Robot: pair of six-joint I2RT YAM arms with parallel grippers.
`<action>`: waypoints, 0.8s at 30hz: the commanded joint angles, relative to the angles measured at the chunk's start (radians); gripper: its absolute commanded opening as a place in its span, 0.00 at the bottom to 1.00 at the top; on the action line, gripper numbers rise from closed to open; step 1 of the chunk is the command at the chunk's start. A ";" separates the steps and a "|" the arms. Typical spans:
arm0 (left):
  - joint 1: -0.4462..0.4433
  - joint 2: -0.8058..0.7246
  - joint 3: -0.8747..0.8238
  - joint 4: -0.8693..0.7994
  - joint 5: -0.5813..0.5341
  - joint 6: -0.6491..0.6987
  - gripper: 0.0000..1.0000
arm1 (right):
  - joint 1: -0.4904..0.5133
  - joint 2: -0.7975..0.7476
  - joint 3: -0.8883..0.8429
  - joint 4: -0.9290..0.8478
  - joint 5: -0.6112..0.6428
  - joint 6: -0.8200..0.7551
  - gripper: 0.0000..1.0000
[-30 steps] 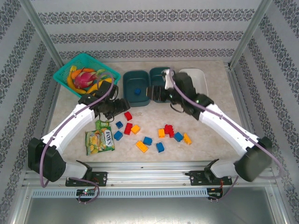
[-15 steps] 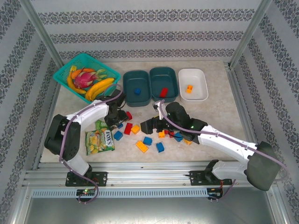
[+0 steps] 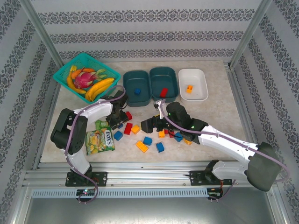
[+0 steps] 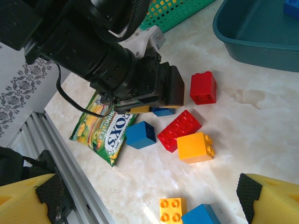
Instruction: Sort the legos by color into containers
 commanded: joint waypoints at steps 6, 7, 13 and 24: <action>0.006 0.037 0.014 0.013 -0.059 0.032 0.46 | -0.011 -0.011 0.023 -0.010 0.007 0.017 0.97; 0.006 0.041 0.015 0.012 -0.061 0.036 0.43 | -0.013 -0.009 0.027 -0.014 0.008 0.019 0.97; 0.004 0.016 0.027 -0.008 -0.091 0.048 0.32 | -0.018 -0.016 0.029 -0.022 0.025 0.032 0.97; -0.012 -0.052 0.333 -0.161 -0.147 0.210 0.31 | -0.085 -0.154 0.064 -0.116 0.313 0.072 0.96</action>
